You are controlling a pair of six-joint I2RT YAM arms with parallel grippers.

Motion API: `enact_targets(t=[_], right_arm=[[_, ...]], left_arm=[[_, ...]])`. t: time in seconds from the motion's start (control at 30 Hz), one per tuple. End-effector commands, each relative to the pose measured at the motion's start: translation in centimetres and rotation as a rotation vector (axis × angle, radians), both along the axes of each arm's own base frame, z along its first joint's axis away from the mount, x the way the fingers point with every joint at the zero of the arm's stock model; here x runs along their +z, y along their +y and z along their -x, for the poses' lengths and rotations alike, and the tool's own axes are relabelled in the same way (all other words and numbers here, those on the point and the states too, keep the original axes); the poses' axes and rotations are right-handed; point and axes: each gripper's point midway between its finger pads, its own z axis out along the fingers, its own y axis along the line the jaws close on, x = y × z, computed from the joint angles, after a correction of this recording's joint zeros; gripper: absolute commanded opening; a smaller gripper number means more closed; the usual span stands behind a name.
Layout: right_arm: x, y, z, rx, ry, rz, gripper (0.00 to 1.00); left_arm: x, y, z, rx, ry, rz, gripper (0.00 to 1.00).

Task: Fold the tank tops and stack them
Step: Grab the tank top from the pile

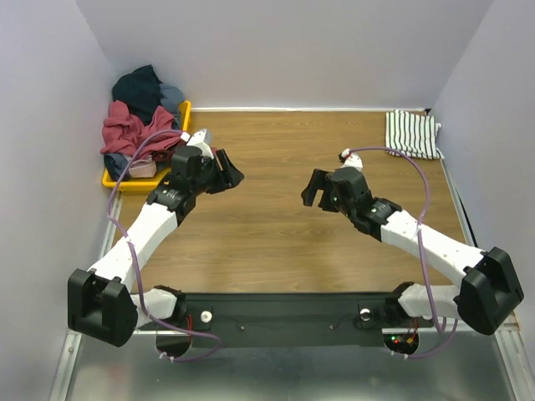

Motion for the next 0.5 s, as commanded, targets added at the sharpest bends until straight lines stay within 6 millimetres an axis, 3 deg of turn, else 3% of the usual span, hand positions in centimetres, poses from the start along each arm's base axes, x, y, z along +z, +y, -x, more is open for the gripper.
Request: enact_targets(t=[0.0, 0.2, 0.23, 0.27, 0.3, 0.33, 0.37, 0.4, 0.47], right_arm=[[1.9, -0.2, -0.5, -0.002, -0.071, -0.006, 1.00], [2.1, 0.3, 0.0, 0.043, -0.070, -0.014, 1.00], [1.9, 0.4, -0.1, 0.054, -0.067, -0.005, 1.00], [1.7, 0.6, -0.1, 0.063, -0.061, -0.001, 1.00], [1.7, 0.8, -0.2, 0.072, -0.058, -0.003, 1.00], [1.8, 1.1, -0.2, 0.081, -0.055, -0.010, 1.00], [1.6, 1.3, -0.2, 0.087, -0.047, -0.011, 1.00], [1.2, 1.6, -0.2, 0.094, -0.034, -0.010, 1.00], [1.0, 2.0, -0.2, 0.109, -0.020, -0.017, 1.00]], left_arm=[[1.5, 0.3, -0.5, 0.026, -0.054, 0.010, 0.66], [2.2, 2.2, -2.1, 0.172, -0.030, -0.020, 0.65], [1.6, 4.1, -3.0, 0.276, -0.010, -0.067, 0.65], [2.9, 5.1, -4.1, 0.343, -0.016, -0.049, 0.66], [1.7, 6.6, -4.4, 0.390, 0.017, -0.078, 0.66], [2.2, 9.6, -6.1, 0.498, 0.033, -0.065, 0.66], [2.1, 11.2, -6.8, 0.550, 0.051, -0.056, 0.65], [3.3, 13.1, -8.0, 0.620, 0.047, -0.017, 0.64], [2.0, 17.2, -9.4, 0.740, 0.102, -0.025, 0.62]])
